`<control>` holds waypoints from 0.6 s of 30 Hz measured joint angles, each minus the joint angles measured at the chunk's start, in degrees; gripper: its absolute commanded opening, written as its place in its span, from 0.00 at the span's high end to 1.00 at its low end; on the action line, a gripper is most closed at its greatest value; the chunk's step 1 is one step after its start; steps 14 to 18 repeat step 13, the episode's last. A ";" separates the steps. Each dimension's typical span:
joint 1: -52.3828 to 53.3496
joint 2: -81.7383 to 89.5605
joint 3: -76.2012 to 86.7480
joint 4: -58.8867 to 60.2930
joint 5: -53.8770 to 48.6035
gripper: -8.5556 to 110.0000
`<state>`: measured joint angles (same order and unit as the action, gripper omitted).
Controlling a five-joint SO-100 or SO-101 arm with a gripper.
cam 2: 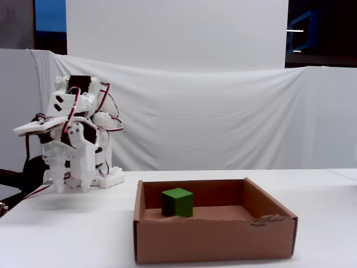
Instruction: Grasp a green cube and put it in a box.
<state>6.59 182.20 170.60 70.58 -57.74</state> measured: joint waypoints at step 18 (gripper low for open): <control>0.00 0.00 0.00 0.00 0.26 0.74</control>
